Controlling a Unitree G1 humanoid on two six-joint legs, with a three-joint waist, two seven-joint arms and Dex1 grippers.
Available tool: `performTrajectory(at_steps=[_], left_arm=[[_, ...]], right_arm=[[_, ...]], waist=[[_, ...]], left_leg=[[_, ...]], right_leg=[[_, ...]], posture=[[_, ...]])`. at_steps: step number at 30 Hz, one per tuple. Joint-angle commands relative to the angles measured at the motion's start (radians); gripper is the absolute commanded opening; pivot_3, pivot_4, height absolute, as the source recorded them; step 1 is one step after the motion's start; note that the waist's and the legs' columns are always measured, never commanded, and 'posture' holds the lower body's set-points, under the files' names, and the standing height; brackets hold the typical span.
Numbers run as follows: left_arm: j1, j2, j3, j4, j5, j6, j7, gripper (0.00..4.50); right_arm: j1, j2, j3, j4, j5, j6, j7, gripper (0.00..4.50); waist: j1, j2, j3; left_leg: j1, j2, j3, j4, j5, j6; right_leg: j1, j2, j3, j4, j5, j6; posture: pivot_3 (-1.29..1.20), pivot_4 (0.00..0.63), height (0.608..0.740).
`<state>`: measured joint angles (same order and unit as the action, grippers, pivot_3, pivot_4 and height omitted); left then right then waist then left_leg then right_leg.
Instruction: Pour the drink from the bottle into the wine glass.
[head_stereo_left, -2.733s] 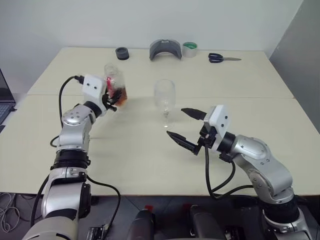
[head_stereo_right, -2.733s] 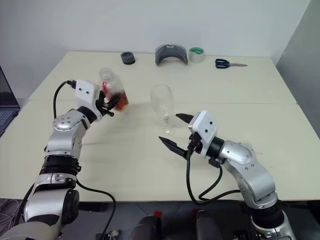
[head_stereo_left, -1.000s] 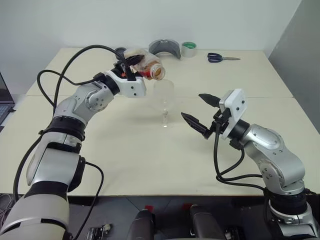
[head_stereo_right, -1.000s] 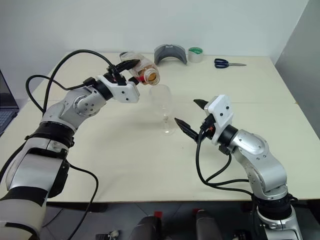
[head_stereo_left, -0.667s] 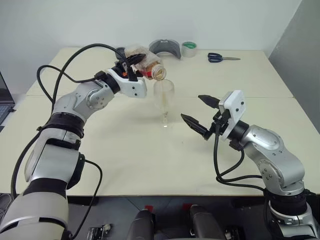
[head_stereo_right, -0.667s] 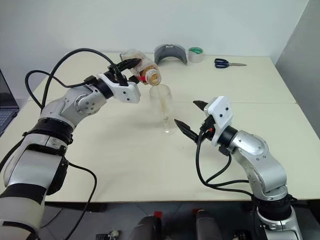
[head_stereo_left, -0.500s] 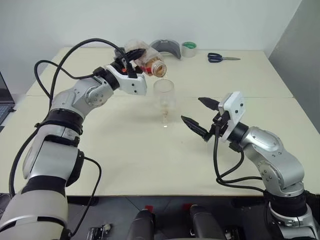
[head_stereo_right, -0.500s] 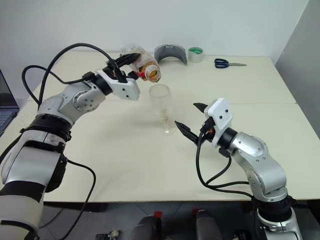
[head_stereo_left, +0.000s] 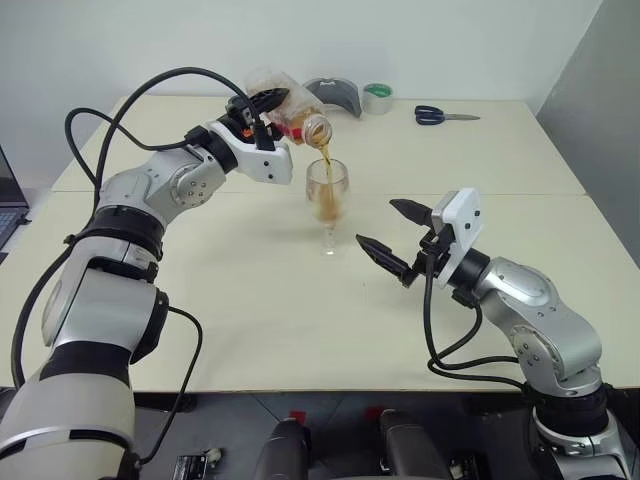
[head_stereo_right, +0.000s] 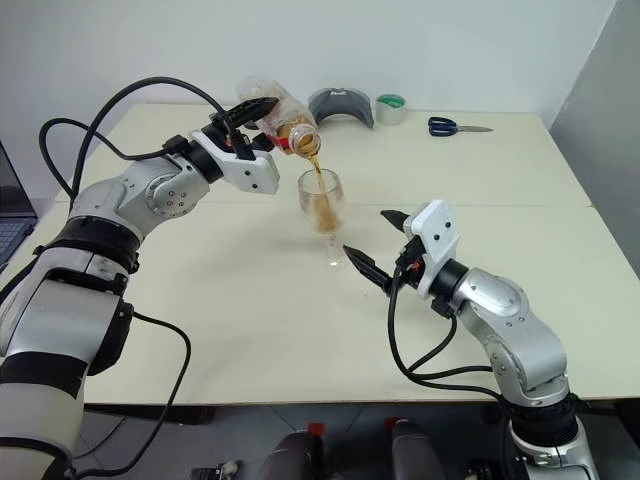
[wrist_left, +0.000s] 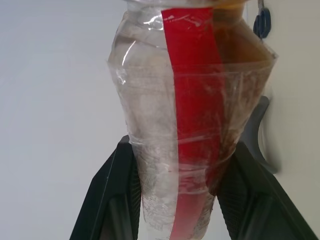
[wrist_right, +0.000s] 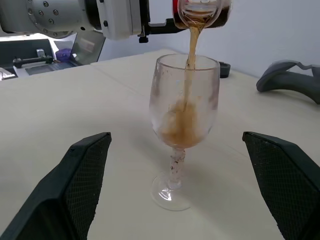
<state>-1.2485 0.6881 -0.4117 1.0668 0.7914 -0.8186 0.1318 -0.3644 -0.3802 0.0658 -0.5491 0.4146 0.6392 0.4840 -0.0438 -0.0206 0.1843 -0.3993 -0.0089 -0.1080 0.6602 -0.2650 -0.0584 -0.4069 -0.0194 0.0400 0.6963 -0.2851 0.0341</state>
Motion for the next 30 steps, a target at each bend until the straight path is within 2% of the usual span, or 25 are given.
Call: performTrajectory(at_steps=[1, 30], left_arm=[[-0.049, 0.009, -0.001, -0.003, 0.000, -0.006, 0.039, 1.69], [-0.086, 0.015, -0.050, 0.039, 0.019, 0.005, 0.098, 1.69]], right_arm=[[-0.001, 0.021, 0.017, -0.062, 0.000, -0.006, -0.030, 4.50], [-0.029, 0.038, 0.041, -0.113, 0.031, 0.039, -0.056, 4.50]], waist=[[0.000, 0.000, 0.000], [-0.001, 0.000, 0.000]], left_leg=[[0.000, 0.000, 0.000, 0.000, 0.000, 0.000], [0.000, 0.000, 0.000, 0.000, 0.000, 0.000]], right_leg=[[0.000, 0.000, 0.000, 0.000, 0.000, 0.000], [0.000, 0.000, 0.000, 0.000, 0.000, 0.000]], posture=[[0.00, 0.150, 0.740], [0.00, 0.150, 0.740]])
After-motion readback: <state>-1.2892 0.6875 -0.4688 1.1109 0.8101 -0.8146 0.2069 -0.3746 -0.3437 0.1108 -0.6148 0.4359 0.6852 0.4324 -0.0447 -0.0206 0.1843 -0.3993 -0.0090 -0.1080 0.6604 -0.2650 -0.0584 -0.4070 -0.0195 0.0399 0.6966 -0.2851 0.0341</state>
